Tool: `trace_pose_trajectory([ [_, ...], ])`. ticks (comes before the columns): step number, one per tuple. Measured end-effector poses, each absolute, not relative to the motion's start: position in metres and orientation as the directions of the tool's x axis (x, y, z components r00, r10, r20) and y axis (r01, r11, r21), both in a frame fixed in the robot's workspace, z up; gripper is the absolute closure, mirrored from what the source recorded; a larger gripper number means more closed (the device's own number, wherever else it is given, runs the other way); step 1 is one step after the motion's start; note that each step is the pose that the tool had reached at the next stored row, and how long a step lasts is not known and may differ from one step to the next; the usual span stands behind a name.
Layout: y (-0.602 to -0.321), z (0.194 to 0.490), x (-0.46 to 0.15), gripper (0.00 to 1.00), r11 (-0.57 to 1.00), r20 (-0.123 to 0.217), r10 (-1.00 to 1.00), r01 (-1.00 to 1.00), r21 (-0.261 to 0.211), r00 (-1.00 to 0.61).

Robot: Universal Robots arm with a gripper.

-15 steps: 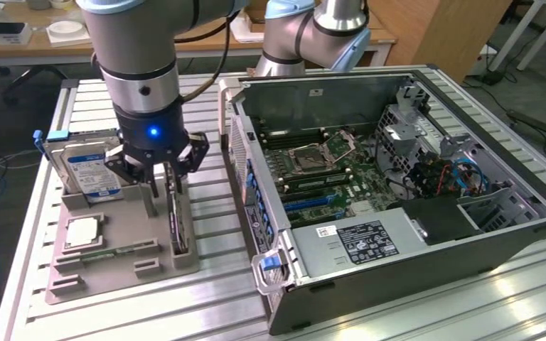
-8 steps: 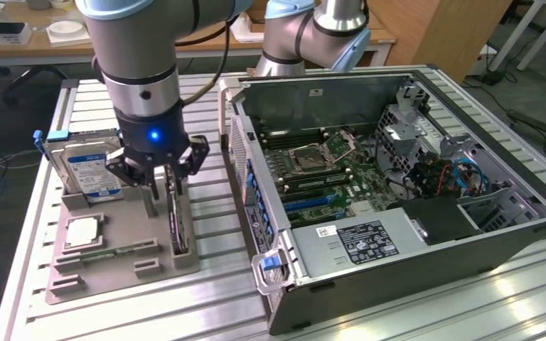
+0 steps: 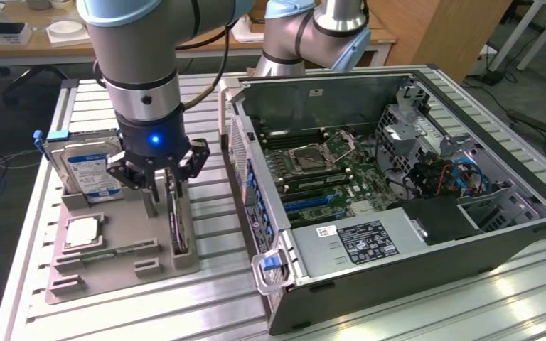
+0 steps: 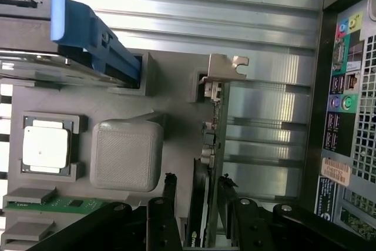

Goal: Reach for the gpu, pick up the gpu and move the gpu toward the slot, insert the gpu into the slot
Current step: 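Pick up the gpu and move the gpu toward the slot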

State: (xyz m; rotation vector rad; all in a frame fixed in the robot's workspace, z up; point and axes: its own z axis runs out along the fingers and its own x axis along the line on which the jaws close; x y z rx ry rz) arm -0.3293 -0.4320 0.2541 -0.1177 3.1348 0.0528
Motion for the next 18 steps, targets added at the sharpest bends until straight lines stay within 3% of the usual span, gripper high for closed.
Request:
trace_pose_trajectory([
  [18, -0.4375, 0.2463, -0.3278, 0.59, 0.998, -0.005, -0.047, -0.047, 0.033, -0.999],
])
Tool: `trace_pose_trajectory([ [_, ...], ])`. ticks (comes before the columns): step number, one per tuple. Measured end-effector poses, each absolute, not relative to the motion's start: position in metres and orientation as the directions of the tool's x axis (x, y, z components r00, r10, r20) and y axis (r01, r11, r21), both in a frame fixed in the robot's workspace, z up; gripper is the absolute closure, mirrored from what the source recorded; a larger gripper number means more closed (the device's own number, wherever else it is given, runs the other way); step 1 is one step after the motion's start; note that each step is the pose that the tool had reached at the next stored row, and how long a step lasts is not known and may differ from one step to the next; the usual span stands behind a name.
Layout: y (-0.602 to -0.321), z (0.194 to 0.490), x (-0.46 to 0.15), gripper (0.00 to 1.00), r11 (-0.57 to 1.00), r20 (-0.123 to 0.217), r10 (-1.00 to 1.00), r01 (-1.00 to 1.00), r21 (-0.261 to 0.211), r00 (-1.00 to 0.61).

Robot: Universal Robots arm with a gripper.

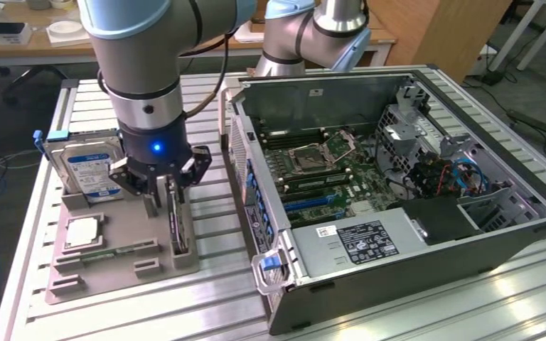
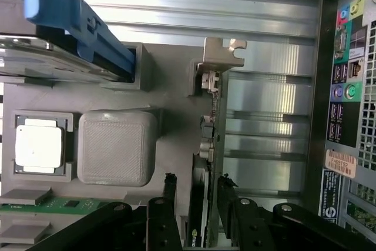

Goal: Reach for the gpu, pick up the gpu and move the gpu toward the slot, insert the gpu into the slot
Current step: 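Pick up the gpu and move the gpu toward the slot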

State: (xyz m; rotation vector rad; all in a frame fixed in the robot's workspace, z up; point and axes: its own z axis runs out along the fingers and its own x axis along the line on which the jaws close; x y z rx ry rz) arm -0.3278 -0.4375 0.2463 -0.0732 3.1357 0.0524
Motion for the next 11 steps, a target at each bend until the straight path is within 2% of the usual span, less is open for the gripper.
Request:
trace_pose_trajectory([
  [11, -0.4404, 0.2407, -0.3271, 0.59, 0.999, -0.006, -0.041, -0.041, 0.033, -0.999],
])
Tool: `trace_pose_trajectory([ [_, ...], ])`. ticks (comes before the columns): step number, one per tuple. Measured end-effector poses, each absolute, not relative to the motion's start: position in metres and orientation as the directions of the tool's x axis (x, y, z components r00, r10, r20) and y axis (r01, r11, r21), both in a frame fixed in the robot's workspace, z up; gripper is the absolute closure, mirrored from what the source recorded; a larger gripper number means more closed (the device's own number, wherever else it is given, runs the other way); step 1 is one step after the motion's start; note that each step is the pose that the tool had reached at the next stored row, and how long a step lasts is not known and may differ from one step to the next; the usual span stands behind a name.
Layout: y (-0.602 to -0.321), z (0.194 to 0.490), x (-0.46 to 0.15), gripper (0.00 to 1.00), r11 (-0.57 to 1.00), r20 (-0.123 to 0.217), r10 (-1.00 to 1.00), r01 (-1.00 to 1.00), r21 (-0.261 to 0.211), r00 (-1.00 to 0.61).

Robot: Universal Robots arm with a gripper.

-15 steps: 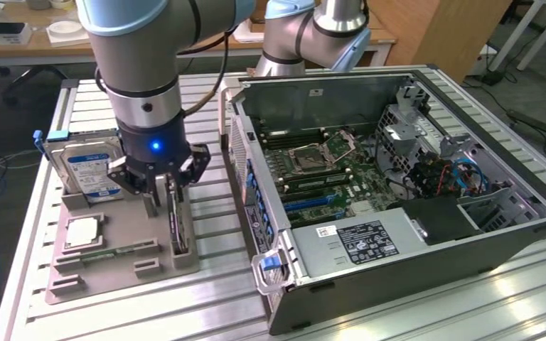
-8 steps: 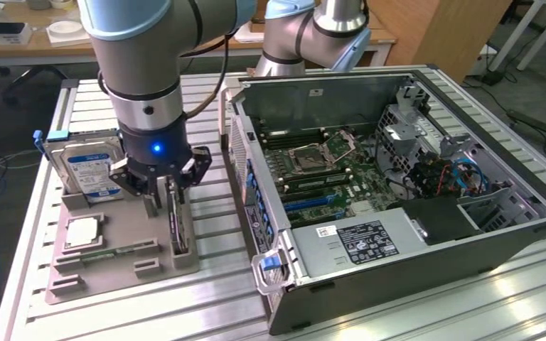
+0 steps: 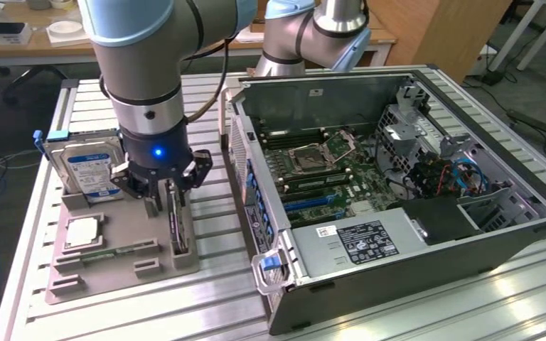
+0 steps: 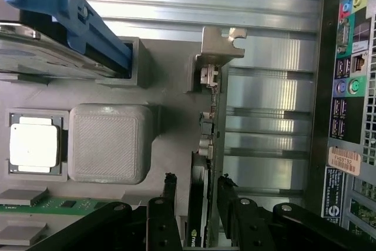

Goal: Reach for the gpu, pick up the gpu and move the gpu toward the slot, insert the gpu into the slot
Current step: 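Pick up the gpu and move the gpu toward the slot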

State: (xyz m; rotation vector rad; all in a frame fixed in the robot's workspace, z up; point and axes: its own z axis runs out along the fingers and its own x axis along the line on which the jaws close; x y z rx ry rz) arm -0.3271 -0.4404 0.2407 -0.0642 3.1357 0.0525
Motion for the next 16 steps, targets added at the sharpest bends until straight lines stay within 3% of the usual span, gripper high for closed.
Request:
trace_pose_trajectory([
  [16, -0.4411, 0.2359, -0.3269, 0.59, 0.999, -0.006, -0.038, -0.038, 0.033, -0.999],
])
